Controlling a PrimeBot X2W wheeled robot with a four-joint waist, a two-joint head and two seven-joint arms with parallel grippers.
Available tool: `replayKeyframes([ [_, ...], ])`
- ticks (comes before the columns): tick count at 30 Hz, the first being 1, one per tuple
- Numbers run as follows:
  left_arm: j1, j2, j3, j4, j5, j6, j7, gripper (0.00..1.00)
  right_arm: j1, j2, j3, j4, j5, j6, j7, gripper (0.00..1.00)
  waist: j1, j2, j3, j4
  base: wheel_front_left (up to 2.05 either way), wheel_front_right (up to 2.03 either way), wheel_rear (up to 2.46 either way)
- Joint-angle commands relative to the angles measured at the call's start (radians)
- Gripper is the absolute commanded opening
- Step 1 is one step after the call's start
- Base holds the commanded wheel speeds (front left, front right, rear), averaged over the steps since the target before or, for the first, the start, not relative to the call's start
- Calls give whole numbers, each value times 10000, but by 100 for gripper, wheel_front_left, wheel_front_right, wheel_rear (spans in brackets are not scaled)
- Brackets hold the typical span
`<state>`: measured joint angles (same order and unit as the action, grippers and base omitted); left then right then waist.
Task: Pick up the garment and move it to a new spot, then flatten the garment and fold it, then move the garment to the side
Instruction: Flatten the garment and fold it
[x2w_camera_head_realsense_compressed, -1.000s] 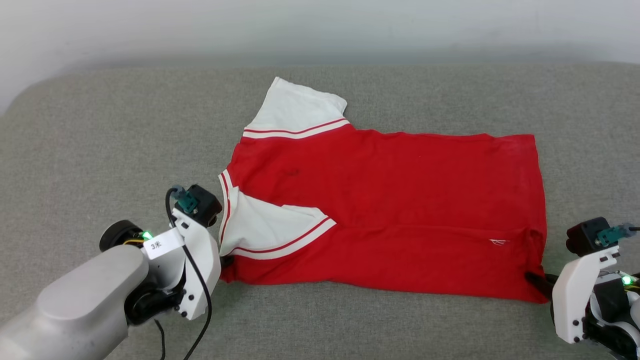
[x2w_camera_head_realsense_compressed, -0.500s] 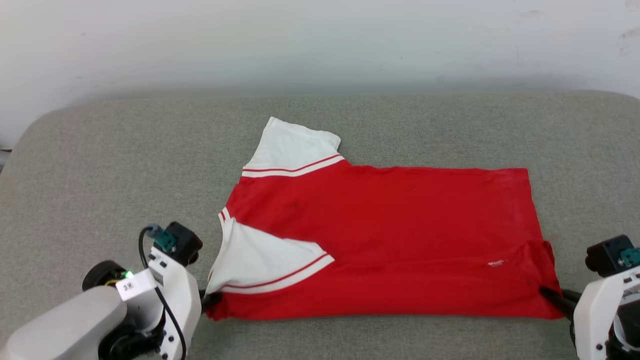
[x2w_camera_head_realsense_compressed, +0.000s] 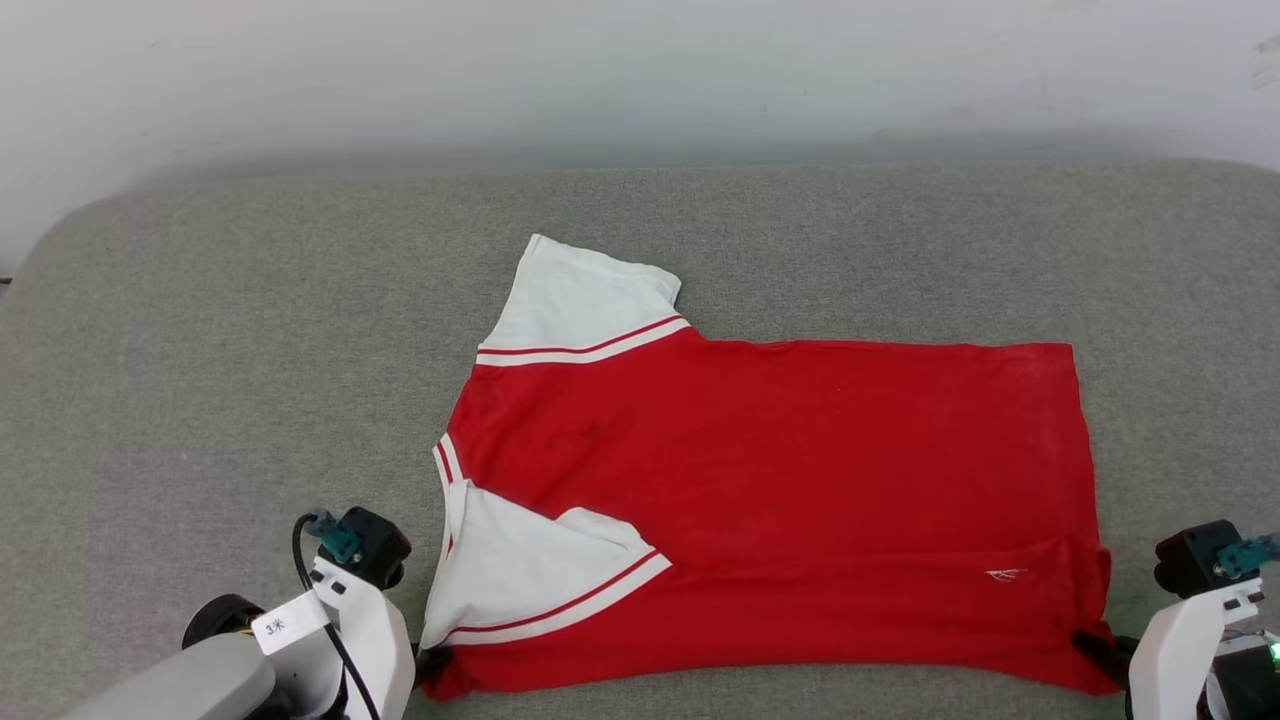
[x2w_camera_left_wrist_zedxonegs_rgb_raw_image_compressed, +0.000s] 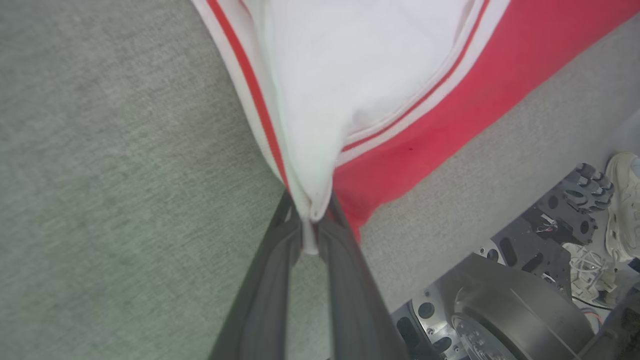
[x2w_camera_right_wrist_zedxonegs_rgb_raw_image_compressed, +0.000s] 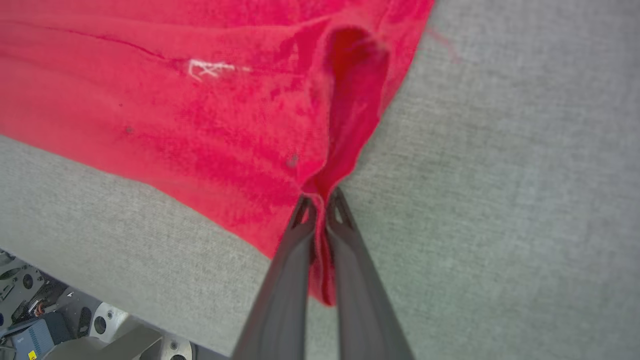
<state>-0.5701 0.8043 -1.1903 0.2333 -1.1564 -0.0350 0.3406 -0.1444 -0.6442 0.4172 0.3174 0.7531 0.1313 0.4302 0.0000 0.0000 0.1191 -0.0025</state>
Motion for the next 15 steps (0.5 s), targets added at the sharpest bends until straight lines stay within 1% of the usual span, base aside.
replayKeyframes([
  [1,188,-37,-38,146,-8,-32,-23,0,66,89,35,123,-5,-12,-63,0,0,0,5,19,0,0,0],
  [3,218,-161,-5,386,-65,-64,-173,0,33,222,28,349,-34,-12,-326,0,0,0,-41,24,0,0,0],
  [4,252,-184,46,488,-107,-87,-268,0,25,257,36,419,-47,-12,-467,11,0,0,-83,21,0,0,0],
  [5,277,-158,97,570,-111,-108,-374,0,4,255,3,457,-96,-12,-663,37,0,0,-138,20,0,0,0],
  [6,247,-101,132,631,-17,-88,-498,70,-27,241,-64,508,-139,-14,-863,71,0,0,-184,19,0,0,0],
  [7,229,-54,159,675,28,-57,-597,100,-67,259,-106,518,-168,-14,-1067,100,0,0,-245,9,0,0,0],
  [11,48,62,353,444,174,5,-1024,100,-154,344,-434,325,-296,-12,-2028,100,0,0,-411,9,0,0,0],
  [15,-308,305,746,53,349,208,-1556,100,-165,499,-1060,-38,-742,-12,-3187,100,0,0,-486,-8,0,0,0],
])
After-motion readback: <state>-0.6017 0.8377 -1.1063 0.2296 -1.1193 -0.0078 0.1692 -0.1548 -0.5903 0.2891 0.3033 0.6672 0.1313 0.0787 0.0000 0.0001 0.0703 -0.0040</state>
